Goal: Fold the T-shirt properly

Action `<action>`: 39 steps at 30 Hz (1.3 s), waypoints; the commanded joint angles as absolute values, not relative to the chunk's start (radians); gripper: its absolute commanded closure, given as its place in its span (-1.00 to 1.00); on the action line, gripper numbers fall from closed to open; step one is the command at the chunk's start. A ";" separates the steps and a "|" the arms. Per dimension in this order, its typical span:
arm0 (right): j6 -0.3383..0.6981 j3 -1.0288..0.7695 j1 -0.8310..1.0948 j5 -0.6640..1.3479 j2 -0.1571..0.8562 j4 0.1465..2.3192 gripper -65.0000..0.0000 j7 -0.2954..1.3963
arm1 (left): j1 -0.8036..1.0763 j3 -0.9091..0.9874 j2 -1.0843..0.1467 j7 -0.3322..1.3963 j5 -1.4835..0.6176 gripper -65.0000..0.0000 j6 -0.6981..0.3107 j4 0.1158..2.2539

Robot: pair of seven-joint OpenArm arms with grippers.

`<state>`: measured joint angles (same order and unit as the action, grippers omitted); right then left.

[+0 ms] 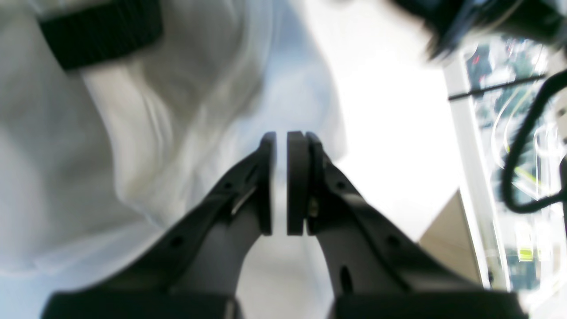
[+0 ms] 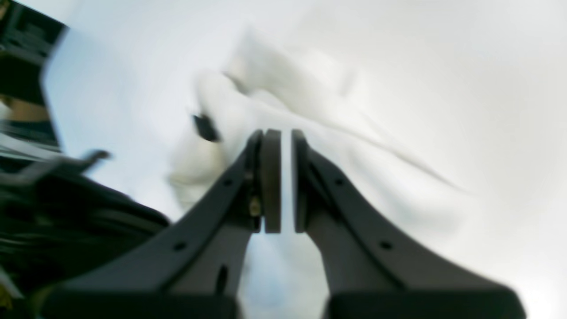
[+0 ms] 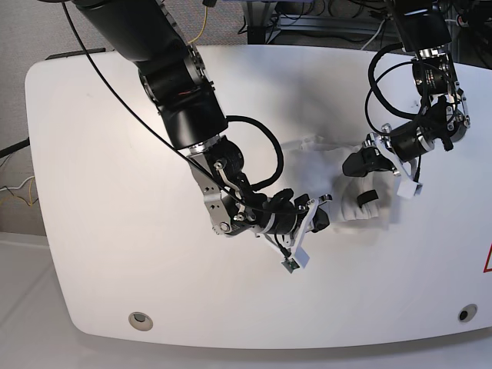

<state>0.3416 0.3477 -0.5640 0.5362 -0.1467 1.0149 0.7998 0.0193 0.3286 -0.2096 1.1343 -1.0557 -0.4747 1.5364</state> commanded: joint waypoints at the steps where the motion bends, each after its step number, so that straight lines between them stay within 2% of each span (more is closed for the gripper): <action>1: 0.369 0.346 -0.602 0.533 -0.157 1.000 0.91 0.759 | 0.005 0.326 -0.249 1.095 -1.055 0.90 -0.484 1.549; 14: 0.433 0.346 -0.610 0.484 -0.157 0.914 0.91 0.673 | -0.035 0.271 -0.285 0.975 -0.812 0.90 -0.698 1.342; 26: 0.453 0.341 -0.572 0.400 -0.151 0.914 0.91 0.667 | -0.070 0.271 -0.283 0.918 -0.659 0.90 -0.698 1.225; 39: 0.453 0.341 -0.496 0.355 -0.101 0.921 0.91 0.667 | -0.113 0.272 -0.311 0.921 -0.661 0.90 -0.698 1.213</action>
<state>0.4469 0.3424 -0.4820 0.3550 -0.1108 0.9039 0.6727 -0.0895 0.2680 -0.2871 0.9264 -0.6640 -0.7002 1.2037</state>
